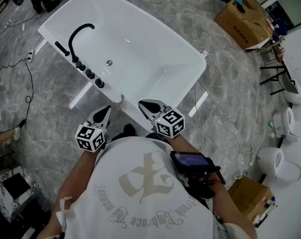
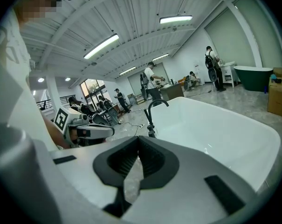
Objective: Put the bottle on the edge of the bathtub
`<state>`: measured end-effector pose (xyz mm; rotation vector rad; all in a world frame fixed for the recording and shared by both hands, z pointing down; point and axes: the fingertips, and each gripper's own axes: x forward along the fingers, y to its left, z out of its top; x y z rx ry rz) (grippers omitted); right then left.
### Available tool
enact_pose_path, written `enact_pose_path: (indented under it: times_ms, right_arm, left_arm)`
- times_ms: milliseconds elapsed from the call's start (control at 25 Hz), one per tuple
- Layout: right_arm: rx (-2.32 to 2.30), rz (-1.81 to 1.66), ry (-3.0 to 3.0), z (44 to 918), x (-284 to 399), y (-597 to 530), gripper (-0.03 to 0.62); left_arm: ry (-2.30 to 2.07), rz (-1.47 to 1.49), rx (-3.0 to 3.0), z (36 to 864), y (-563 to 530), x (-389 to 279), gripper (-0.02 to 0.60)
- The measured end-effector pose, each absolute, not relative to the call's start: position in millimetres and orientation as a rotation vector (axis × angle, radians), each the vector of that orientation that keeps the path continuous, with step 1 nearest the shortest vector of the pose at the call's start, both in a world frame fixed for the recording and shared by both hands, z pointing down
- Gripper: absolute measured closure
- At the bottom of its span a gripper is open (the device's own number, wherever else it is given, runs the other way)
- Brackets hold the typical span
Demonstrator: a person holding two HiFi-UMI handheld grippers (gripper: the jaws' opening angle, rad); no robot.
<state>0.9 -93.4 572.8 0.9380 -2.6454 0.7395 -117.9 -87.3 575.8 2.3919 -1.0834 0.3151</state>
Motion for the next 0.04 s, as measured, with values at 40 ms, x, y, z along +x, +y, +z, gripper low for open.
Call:
enact_pose_path:
  times_ms: [40]
  right_arm:
    - [0.939, 0.737, -2.645, 573.9, 3.4, -93.2, 0.588]
  left_arm:
    - [-1.079, 0.308, 2.392, 577.0, -86.9, -114.7, 0.575]
